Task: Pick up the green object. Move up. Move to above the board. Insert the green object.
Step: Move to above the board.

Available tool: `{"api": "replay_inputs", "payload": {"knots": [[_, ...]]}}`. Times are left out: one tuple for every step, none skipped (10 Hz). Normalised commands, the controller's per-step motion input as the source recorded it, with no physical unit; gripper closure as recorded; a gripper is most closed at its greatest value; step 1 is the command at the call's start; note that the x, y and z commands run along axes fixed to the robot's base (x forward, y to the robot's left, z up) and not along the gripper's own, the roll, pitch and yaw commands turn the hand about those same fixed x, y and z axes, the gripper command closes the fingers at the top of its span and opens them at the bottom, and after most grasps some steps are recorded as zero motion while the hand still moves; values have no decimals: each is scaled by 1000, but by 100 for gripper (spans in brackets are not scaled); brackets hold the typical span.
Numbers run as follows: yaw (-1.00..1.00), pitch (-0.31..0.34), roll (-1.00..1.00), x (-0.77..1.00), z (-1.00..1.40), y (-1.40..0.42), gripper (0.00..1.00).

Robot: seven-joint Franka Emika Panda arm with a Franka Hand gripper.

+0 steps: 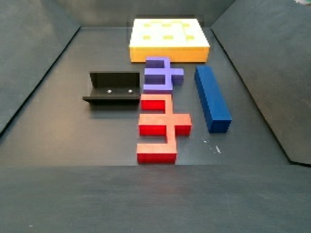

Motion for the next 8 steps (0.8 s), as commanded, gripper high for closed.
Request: {"api": "replay_inputs", "payload": {"knots": [[1,47,-7,15,221,-3,100],[-295,105,95,796,205,-1400,100],[-271,105,107,793,185,-1400,100],[-138,151,120,826,175,-1400,100],[-75,154,-22,868,178,-1400,100],[-32,157,-13,869,183,-1400,100],[-15,150,11,864,191,-1400,100],[0,151,-4,891,204,-1400,100]]}}
